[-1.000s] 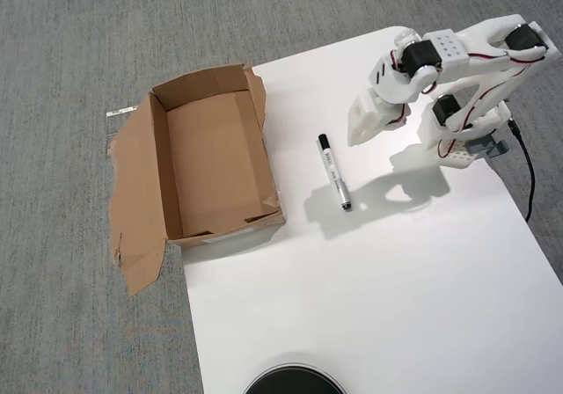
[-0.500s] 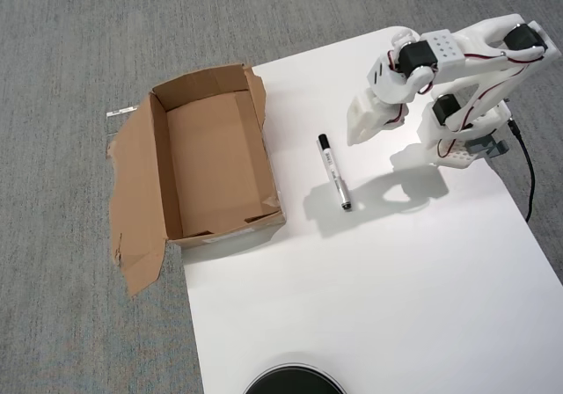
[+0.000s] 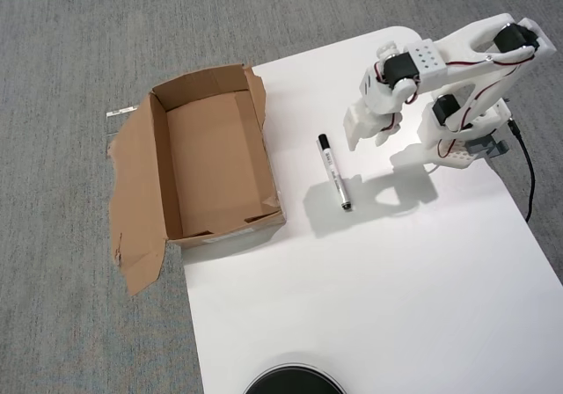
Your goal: Grasp a pen and put it in the box.
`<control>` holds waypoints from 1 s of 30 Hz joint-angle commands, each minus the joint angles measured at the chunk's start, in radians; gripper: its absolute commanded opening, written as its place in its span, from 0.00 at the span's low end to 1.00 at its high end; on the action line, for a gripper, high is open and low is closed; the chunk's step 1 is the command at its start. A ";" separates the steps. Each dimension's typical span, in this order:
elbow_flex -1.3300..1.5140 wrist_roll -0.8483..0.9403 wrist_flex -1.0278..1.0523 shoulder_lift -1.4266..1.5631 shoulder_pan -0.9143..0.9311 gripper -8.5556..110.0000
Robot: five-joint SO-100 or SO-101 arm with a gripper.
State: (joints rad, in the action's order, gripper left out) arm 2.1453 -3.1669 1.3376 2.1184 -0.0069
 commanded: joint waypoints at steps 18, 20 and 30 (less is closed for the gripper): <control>-0.127 0.002 -0.063 -0.245 -0.007 0.24; -0.127 0.002 -0.086 -0.265 -0.008 0.24; -0.125 0.002 -0.339 -0.399 0.002 0.24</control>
State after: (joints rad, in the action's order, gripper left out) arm 2.0486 -3.1669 1.0523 1.7303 -0.0084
